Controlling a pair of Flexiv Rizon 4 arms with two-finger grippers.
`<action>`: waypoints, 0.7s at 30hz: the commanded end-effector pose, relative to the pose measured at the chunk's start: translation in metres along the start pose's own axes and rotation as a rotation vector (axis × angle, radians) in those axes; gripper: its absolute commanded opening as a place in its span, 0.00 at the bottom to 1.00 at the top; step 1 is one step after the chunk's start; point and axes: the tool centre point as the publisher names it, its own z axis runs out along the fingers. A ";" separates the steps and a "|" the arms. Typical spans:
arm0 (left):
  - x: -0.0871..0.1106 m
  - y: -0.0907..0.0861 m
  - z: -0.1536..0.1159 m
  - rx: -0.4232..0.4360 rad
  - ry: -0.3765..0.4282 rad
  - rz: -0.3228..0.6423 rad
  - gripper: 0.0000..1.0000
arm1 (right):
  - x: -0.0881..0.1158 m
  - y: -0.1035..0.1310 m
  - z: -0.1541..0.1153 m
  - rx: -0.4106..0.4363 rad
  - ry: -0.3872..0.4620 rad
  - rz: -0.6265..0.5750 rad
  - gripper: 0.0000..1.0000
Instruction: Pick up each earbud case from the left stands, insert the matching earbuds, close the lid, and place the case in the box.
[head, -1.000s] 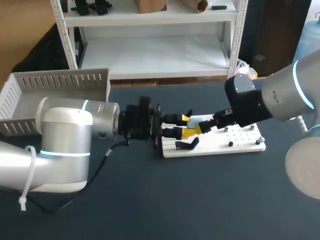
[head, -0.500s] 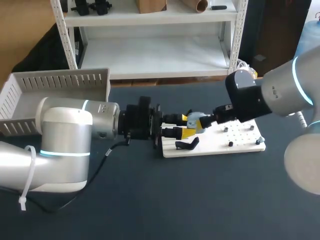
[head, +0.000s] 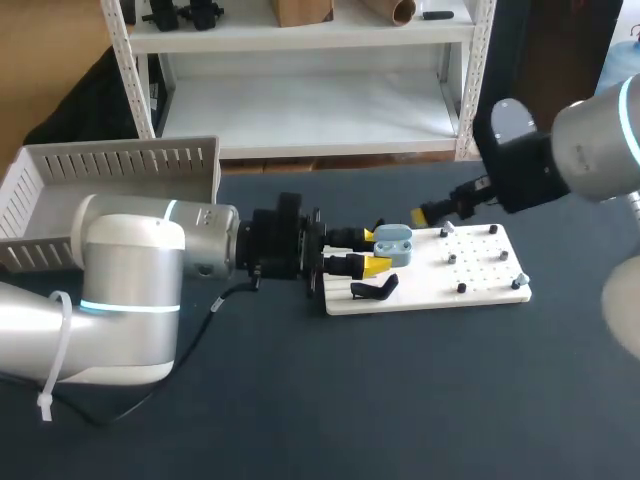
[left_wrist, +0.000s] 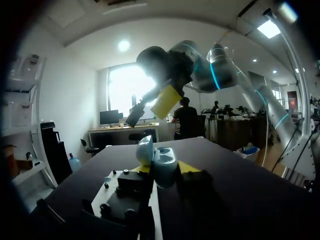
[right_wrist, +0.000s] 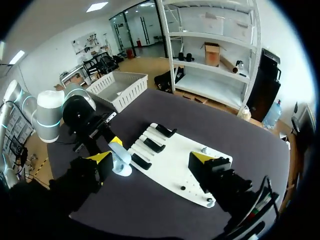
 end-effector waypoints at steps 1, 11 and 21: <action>0.001 0.000 0.000 0.001 -0.004 0.002 0.00 | 0.014 -0.013 -0.025 0.270 0.037 -0.046 1.00; 0.001 0.000 0.000 0.001 -0.004 0.002 0.00 | 0.055 -0.078 -0.026 0.545 0.260 -0.074 1.00; 0.001 0.000 0.000 0.001 -0.004 0.002 0.00 | 0.090 -0.108 -0.009 0.632 0.443 -0.043 1.00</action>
